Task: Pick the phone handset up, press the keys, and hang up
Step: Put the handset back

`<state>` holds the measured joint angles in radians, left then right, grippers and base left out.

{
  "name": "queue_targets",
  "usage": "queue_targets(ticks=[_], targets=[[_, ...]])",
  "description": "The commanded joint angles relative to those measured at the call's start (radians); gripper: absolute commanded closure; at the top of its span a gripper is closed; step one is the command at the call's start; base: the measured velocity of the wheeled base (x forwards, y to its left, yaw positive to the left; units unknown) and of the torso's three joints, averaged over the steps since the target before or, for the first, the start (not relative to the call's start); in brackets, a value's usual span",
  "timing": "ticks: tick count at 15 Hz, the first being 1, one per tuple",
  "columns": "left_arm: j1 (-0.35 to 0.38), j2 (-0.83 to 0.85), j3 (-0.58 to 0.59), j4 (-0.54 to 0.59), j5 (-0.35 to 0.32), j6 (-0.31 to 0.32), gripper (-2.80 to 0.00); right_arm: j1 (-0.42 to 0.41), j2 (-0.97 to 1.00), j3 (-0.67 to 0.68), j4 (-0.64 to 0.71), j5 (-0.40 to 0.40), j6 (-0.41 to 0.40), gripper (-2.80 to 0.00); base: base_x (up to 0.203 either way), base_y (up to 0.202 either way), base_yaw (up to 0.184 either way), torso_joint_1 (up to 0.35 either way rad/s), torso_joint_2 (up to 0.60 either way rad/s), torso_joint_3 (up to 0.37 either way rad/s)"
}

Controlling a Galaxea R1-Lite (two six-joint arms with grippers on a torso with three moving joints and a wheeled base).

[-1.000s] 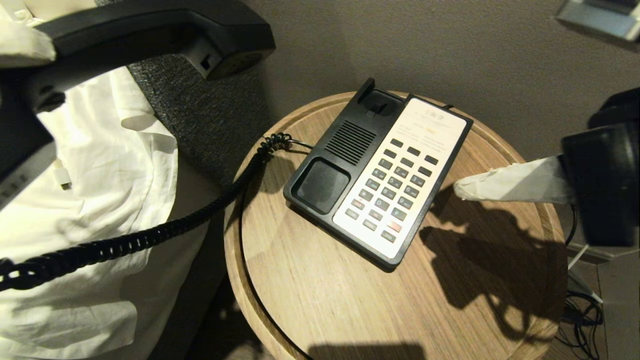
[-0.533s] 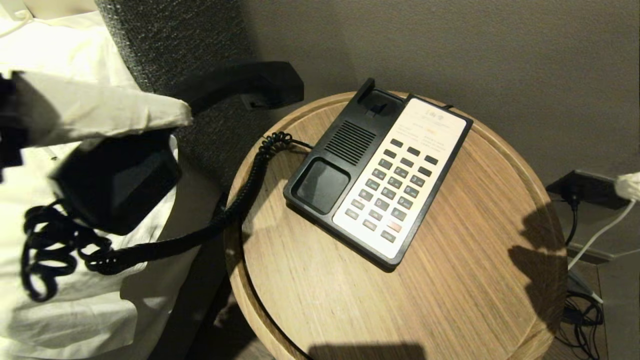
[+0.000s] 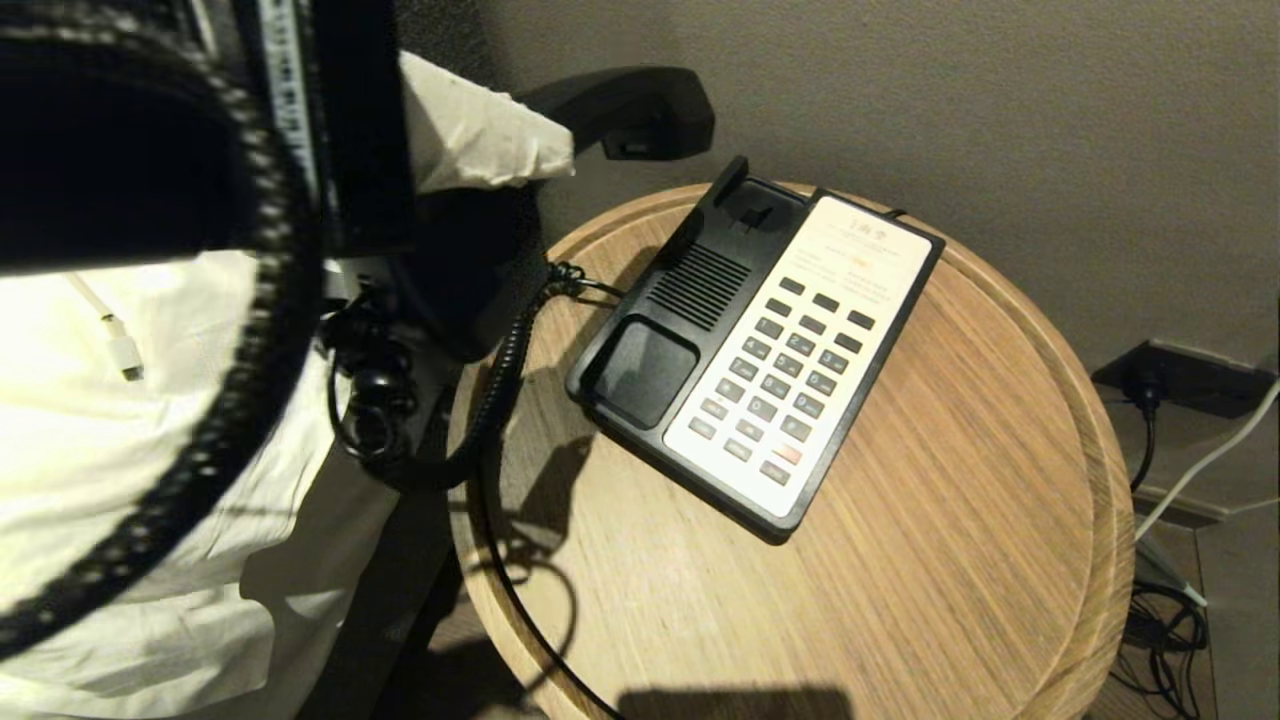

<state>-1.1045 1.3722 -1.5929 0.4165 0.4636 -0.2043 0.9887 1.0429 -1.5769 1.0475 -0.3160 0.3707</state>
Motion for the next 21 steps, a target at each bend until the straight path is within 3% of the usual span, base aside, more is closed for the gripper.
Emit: queue_targets(ticks=[1,10,12,16,21], targets=[[-0.011,0.075,-0.039,-0.014,0.004,0.005,0.00,-0.002,-0.022,-0.008,0.017,-0.002,0.002,0.00,0.000,0.000,0.000,0.000,0.00,0.000],[-0.008,0.128,0.020,-0.152,0.001,0.050,0.00,-0.008,-0.064,0.006,0.054,-0.002,0.005,0.00,0.000,0.000,0.000,0.000,0.00,0.000],[-0.001,0.124,0.066,-0.181,0.002,0.094,0.00,-0.008,-0.066,0.006,0.054,0.000,0.007,0.00,0.000,0.000,0.000,0.000,0.00,0.000],[0.033,0.121,0.143,-0.367,0.001,0.190,0.00,-0.007,-0.078,0.023,0.055,0.001,0.015,0.00,0.000,0.000,0.000,0.000,0.00,0.000],[0.034,0.113,0.167,-0.392,0.001,0.198,0.00,-0.014,-0.114,0.026,0.099,-0.014,0.045,0.00,0.000,0.000,0.000,0.000,0.00,0.000]])
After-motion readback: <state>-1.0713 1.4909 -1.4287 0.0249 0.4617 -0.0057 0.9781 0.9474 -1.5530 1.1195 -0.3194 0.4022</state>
